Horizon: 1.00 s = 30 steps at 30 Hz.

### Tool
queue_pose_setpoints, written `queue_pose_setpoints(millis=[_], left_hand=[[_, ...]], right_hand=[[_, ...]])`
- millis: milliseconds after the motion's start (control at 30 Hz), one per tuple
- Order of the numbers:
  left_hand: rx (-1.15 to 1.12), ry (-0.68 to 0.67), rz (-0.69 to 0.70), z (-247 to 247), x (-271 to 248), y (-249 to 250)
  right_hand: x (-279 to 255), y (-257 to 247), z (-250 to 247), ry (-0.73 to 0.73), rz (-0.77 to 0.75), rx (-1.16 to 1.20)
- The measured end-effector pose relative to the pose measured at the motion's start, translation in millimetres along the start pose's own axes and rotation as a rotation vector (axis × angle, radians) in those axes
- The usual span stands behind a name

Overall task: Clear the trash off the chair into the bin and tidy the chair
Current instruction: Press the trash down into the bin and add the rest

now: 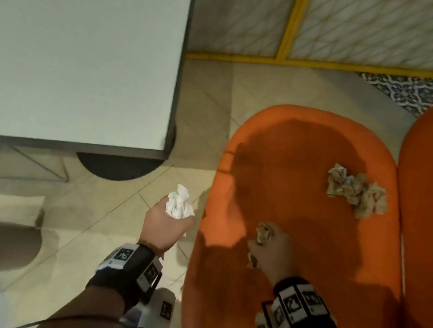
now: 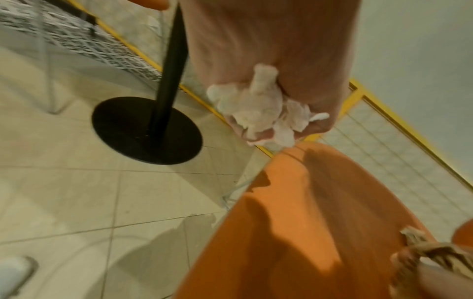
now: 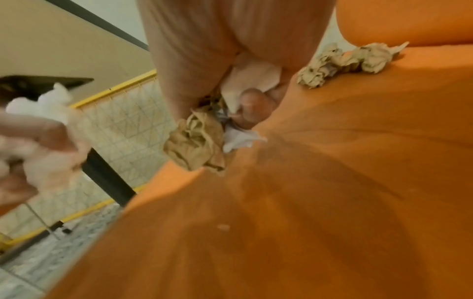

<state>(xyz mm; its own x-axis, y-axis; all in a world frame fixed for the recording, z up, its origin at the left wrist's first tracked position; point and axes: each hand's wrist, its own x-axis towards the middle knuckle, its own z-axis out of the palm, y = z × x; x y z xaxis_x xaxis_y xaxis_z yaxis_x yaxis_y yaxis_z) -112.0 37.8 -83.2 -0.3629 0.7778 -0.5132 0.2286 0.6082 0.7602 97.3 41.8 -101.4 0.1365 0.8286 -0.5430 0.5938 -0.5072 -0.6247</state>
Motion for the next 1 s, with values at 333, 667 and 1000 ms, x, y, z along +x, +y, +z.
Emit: queue_pose_setpoints(millis=[333,667,1000], left_hand=[[-0.397,0.315,-0.223,-178.6,-14.2,-113.1],[-0.621,0.54,-0.269,-445.8,36.8,-256.0],[-0.563,0.775,-0.288,-553.6,123.9,-396.9]], right_hand=[[-73.0,-143.4,174.6,-0.282,-0.321,0.053],[-154.0,-273.0,470.8,-0.439,-0.4,-0.081],[-146.2,-303.3,701.6,-0.537,-0.449,-0.208]])
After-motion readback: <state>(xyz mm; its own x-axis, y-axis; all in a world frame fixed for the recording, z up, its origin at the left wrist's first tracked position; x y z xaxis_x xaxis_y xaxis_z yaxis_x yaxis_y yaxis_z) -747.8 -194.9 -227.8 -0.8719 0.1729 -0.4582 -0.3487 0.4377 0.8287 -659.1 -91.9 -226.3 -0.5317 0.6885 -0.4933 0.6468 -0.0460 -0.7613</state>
